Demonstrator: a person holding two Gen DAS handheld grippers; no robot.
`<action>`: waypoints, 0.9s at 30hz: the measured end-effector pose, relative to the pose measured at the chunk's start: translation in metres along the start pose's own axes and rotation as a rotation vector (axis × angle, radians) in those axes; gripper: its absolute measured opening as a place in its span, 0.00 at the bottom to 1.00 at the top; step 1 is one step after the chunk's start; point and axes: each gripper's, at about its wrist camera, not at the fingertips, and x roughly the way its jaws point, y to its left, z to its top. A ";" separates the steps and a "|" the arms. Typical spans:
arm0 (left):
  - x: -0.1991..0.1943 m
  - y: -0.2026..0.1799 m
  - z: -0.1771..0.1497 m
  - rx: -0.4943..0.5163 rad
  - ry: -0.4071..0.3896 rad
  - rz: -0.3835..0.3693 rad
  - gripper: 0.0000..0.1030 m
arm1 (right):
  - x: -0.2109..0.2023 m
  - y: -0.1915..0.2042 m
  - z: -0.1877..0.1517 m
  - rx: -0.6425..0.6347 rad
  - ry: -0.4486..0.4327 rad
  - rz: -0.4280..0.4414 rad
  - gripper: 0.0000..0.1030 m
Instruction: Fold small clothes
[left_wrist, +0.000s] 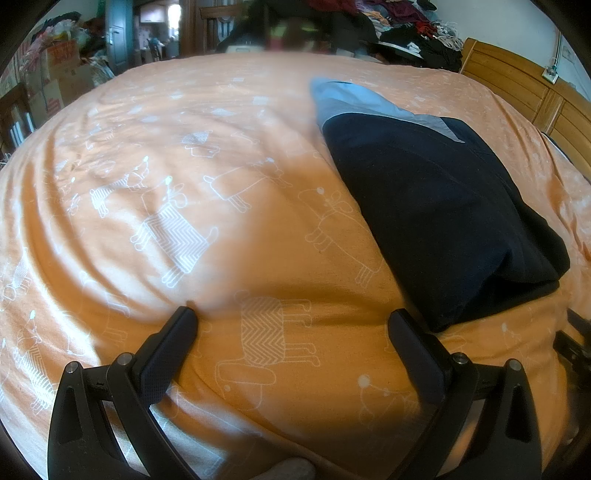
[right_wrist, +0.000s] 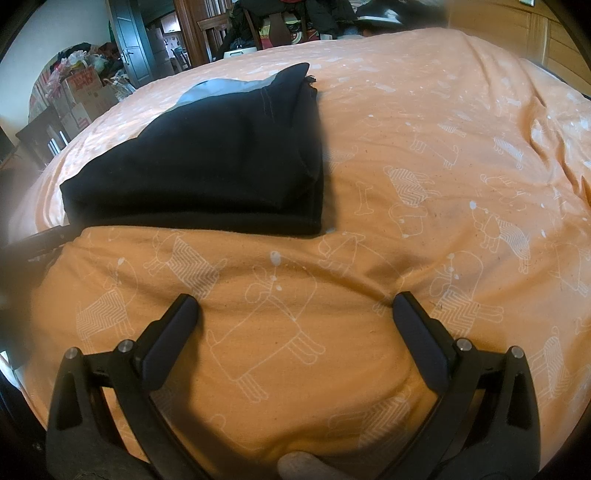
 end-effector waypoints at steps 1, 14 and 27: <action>0.000 0.000 0.000 0.000 0.000 0.000 1.00 | 0.000 0.000 0.000 0.000 0.000 0.000 1.00; 0.000 0.000 0.000 0.000 0.000 0.000 1.00 | 0.001 0.000 0.000 -0.002 0.000 -0.001 1.00; 0.000 0.000 0.000 0.000 0.000 0.000 1.00 | 0.002 -0.002 0.000 -0.004 0.001 -0.001 1.00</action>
